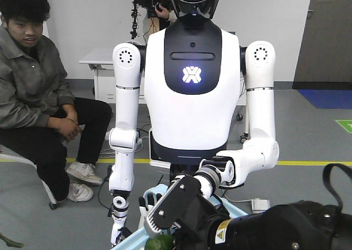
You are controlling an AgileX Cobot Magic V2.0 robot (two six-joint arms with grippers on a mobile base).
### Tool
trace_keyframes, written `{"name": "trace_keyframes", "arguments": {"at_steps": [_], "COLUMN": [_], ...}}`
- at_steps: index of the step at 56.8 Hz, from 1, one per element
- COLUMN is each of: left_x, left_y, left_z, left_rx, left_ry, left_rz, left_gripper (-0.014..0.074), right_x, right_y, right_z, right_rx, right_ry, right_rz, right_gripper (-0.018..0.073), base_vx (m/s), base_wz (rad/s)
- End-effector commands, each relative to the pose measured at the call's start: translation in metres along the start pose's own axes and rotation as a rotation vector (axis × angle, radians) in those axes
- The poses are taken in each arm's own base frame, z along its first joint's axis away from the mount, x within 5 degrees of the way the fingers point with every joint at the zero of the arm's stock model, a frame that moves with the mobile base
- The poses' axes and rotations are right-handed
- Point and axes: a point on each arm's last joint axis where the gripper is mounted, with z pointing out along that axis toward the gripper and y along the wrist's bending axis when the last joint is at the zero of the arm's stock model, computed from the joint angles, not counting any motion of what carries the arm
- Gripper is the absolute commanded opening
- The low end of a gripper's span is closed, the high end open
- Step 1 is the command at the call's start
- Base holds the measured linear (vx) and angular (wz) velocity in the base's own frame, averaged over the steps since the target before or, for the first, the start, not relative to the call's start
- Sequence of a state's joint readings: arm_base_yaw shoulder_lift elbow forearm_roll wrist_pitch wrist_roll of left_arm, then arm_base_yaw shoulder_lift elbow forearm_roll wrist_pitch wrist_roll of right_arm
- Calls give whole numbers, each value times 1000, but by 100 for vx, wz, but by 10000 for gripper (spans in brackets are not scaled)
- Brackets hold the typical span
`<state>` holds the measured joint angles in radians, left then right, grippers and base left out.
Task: Pick snacks and fruit into basket
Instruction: 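Open the right gripper to drop the lime into the basket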
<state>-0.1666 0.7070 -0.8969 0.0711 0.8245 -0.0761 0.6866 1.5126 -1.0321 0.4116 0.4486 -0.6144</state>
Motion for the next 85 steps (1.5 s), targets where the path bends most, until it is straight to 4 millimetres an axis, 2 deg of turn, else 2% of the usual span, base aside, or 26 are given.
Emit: {"name": "trace_keyframes", "arguments": {"at_steps": [1,8,17,23,31,40,60,73,85], "left_x": [-16,-16,-16,-16,-16,-16,-16,-16,-16], "left_y": [0,0,0,0,0,0,0,0,0], "left_z": [-6,-6,-6,-6,-6,-6,-6,-6,-6], "left_rx": [5,5,5,5,5,5,5,5,5], "left_ry": [-113,-113,-113,-113,-113,-113,-113,-113,-113], "left_rz": [-1,-1,-1,-1,-1,-1,-1,-1,-1], "left_gripper": [-6,-6,-6,-6,-6,-6,-6,-6,-6], "right_x": [-16,-10,-3,-1,-1,-3,-19,-32,-37], "right_y": [-4,-5,-6,-6,-5,-5,-2,3,13], "right_z": [-7,8,23,26,26,22,-18,-71,-131], "right_rx": [39,26,13,2,-1,-2,28,71,108], "right_ry": [-89,-44,3,18,15,5,-111,-257,-419], "right_rz": [-15,-8,-1,9,18,22,0,-30,-55], "right_gripper": [7,28,117,236,440,566,580,571,535], "base_vx": [0,0,0,0,0,0,0,0,0], "base_wz": [0,0,0,0,0,0,0,0,0]}}
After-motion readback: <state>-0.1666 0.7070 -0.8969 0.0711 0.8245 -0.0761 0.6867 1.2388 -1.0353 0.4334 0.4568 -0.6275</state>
